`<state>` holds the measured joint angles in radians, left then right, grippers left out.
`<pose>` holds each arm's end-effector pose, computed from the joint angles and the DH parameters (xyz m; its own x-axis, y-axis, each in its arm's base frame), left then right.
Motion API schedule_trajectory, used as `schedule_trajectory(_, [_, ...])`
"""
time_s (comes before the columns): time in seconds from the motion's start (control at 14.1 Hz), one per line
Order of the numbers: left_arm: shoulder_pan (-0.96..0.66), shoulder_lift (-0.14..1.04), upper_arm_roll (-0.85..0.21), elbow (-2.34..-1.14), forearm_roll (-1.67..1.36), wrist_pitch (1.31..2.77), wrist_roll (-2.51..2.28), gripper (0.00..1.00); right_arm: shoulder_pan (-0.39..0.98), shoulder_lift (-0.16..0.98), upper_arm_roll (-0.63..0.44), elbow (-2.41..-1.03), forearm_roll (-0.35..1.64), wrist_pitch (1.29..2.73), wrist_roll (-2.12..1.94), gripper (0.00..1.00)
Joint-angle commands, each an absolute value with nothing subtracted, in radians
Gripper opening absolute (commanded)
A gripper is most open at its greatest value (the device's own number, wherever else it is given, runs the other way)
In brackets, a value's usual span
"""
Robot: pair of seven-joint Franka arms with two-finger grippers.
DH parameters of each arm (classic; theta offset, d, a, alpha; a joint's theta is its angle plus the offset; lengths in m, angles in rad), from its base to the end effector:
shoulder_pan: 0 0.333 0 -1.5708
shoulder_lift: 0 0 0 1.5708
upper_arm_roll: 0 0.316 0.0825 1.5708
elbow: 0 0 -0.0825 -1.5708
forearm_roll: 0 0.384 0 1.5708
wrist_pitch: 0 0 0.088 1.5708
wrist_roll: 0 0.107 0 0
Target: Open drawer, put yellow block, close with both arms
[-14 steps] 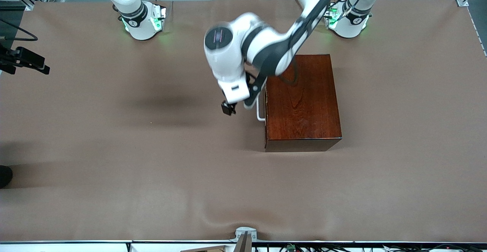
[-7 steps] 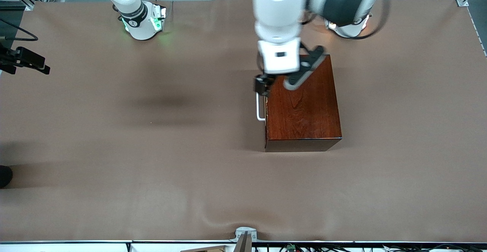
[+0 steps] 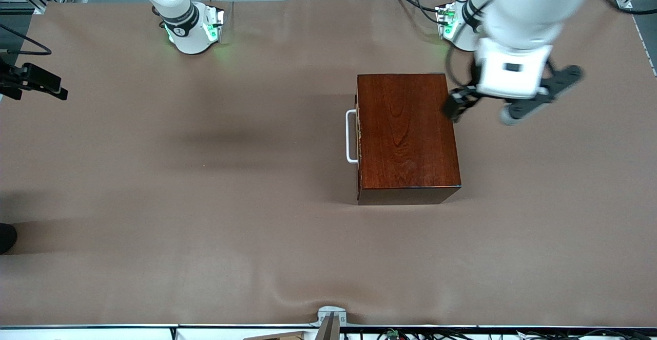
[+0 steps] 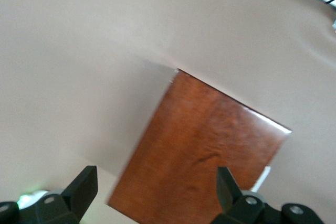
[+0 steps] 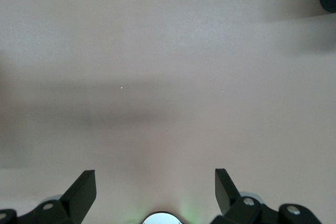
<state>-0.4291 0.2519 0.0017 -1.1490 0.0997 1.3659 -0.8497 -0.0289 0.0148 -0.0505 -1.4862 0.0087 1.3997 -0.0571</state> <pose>0.5576 -0.2408 0.6553 0.9042 0.4240 0.0516 0.4271 -0.8997 -0.0906 0.5396 -0.0416 0.6415 0.9947 -0.0205 -0.1005 -0.0220 -0.9997 -0.0137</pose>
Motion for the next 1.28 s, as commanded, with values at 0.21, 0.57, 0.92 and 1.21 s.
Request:
schedule_trajectory(0.21, [-0.229, 0.115, -0.009, -1.318, 0.087, 1.368, -0.421, 1.0, -0.037, 0.014, -0.043, -1.482, 0.002, 1.391, -0.063, 1.0])
schedule_trajectory(0.57, [-0.112, 0.031, -0.011, -1.428, 0.087, 1.376, -0.21, 1.0, -0.037, 0.014, -0.043, -1.482, 0.002, 1.391, -0.063, 1.0])
schedule_trajectory(0.92, [-0.054, -0.07, -0.014, -1.554, 0.074, 1.442, -0.037, 1.0, -0.037, 0.014, -0.043, -1.482, 0.002, 1.391, -0.063, 1.0])
schedule_trajectory(1.21, [-0.048, -0.089, -0.021, -1.563, 0.058, 1.448, -0.014, 1.0, -0.037, 0.014, -0.043, -1.482, 0.002, 1.391, -0.063, 1.0])
